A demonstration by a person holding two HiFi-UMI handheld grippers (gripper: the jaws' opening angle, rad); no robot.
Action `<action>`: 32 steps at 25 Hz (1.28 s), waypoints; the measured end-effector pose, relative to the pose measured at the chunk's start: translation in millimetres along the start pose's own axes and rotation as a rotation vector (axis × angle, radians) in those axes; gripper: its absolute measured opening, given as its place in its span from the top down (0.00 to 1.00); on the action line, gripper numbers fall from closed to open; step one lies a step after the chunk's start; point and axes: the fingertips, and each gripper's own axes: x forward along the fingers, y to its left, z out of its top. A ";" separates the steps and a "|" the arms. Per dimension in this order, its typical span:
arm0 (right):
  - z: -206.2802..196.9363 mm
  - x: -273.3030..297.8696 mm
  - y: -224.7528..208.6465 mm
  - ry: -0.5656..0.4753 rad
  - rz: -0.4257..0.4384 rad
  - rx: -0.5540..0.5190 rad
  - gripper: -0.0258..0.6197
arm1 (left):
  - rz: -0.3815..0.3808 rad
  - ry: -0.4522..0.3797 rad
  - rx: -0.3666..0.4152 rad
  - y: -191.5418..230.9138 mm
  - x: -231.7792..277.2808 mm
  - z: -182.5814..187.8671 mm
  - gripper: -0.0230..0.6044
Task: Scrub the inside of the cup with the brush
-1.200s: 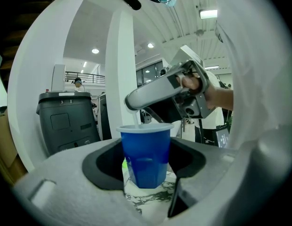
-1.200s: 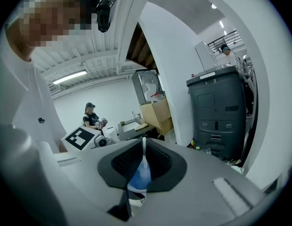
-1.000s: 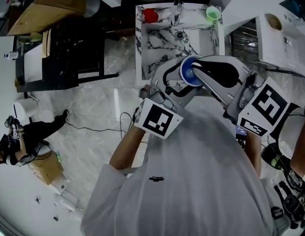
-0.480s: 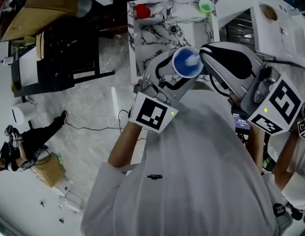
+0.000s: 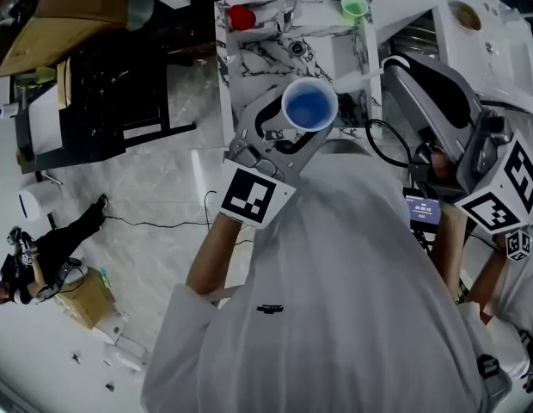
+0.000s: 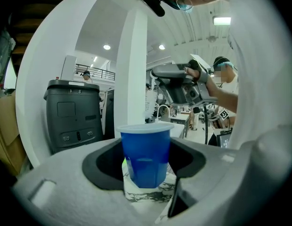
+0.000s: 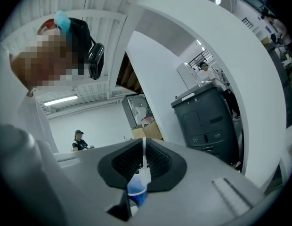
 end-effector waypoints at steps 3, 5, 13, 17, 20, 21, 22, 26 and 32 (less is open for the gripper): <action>-0.6 0.7 -6.0 0.005 -0.017 -0.005 0.92 | 0.012 0.001 -0.003 4.4 -1.5 0.6 0.53; -1.8 2.6 -9.7 0.018 -0.042 -0.034 0.92 | 0.020 0.001 -0.005 6.9 -1.9 0.6 0.53; -16.7 5.4 -25.4 0.075 -0.115 -0.076 0.92 | 0.048 -0.013 -0.005 15.6 -1.9 3.8 0.53; -19.6 4.1 -34.2 0.088 -0.150 -0.078 0.92 | 0.063 -0.015 -0.007 20.6 -3.5 4.3 0.53; -20.6 2.0 -38.1 0.091 -0.175 -0.075 0.92 | 0.073 -0.015 -0.008 22.9 -4.8 4.7 0.53; -20.8 0.9 -39.4 0.094 -0.188 -0.081 0.92 | 0.075 -0.013 -0.008 23.1 -5.2 4.8 0.53; -21.4 -0.2 -41.1 0.100 -0.203 -0.090 0.92 | 0.076 -0.012 -0.006 23.0 -5.4 5.0 0.53; -27.5 -1.5 -47.4 0.124 -0.237 -0.097 0.92 | 0.079 -0.013 0.008 23.2 -7.7 7.5 0.53; -34.1 2.2 -44.8 0.125 -0.239 -0.093 0.92 | 0.091 -0.018 0.016 27.4 -15.7 9.8 0.53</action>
